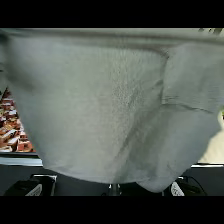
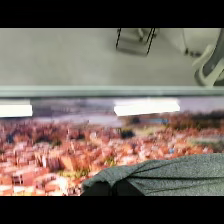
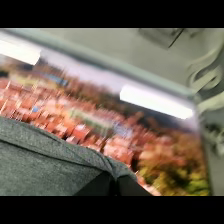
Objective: Fold the shirts.
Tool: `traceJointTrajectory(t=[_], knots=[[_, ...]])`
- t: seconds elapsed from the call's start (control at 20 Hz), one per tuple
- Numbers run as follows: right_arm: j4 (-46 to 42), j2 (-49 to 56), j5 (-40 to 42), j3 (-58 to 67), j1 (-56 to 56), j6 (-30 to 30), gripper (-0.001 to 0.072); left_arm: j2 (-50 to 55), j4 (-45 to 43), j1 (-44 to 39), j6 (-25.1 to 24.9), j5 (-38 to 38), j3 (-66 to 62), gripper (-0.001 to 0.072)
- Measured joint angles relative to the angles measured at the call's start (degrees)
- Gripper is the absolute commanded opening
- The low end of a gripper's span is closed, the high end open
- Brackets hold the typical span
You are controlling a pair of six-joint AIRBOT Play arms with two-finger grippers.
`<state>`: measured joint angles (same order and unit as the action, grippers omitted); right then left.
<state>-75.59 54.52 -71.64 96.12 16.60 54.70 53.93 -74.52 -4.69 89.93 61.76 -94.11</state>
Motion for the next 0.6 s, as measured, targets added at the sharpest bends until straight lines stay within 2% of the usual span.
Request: traceJointTrajectory(t=[0.3,0.4,0.6], knots=[[5.53,27.71,-11.15,-1.49,-0.74,1.88,0.0020,19.02,-1.62,0.04,-0.83,1.62,8.90,0.0027],[6.12,34.07,-9.79,-1.75,-1.92,2.16,0.0021,25.62,-1.75,0.04,-0.85,-0.55,9.84,0.0027],[7.06,40.46,1.64,-1.90,-4.83,2.03,0.0021,34.82,-1.53,0.04,-0.26,-6.40,10.54,0.0027]])
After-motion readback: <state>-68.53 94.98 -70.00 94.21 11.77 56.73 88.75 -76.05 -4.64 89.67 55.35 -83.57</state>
